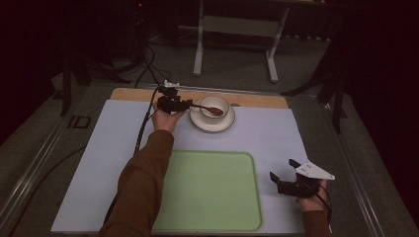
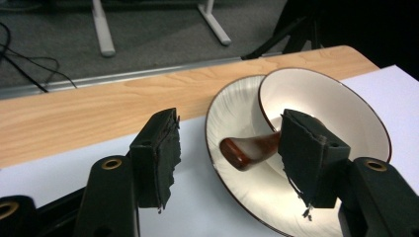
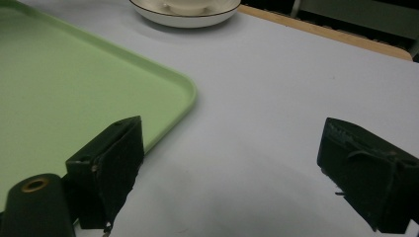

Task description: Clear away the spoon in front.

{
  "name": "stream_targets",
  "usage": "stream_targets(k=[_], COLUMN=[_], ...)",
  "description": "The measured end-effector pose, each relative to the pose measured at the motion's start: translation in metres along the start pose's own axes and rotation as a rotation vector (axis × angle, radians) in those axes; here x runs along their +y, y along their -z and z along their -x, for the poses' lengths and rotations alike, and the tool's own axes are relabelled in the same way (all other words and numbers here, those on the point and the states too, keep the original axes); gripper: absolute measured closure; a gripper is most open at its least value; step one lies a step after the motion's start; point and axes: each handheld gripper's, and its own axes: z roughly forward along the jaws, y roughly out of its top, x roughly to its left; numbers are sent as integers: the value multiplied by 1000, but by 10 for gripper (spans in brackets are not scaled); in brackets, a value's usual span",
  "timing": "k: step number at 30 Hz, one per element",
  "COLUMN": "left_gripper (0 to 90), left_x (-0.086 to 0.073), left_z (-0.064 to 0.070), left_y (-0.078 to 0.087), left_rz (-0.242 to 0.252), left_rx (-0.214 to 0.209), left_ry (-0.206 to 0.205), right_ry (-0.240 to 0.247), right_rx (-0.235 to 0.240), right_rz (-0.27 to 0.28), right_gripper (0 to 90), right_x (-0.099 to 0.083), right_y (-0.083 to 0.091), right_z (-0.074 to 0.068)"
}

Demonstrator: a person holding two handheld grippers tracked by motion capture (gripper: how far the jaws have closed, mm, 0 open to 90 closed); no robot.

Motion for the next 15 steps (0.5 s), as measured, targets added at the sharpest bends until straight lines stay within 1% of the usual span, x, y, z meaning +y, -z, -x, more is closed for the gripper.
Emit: stream_targets(k=[3,6,11,15], left_gripper=[433,476,572,645], left_x=[-2,-3,-4,-4], left_z=[1,2,5,6], left_y=[-5,-7,-6,-3], left_rz=[-18,-22,-38,-25], left_rx=[-14,-40,-38,-49], left_ry=[11,28,13,8], right_ry=[0,-1,-3,-2], right_rx=[-1,-3,-5,-6], right_rz=[0,1,-1,0], right_gripper=[106,106,106,106], right_x=[0,0,0,0], right_y=[0,0,0,0], right_z=[0,0,1,1])
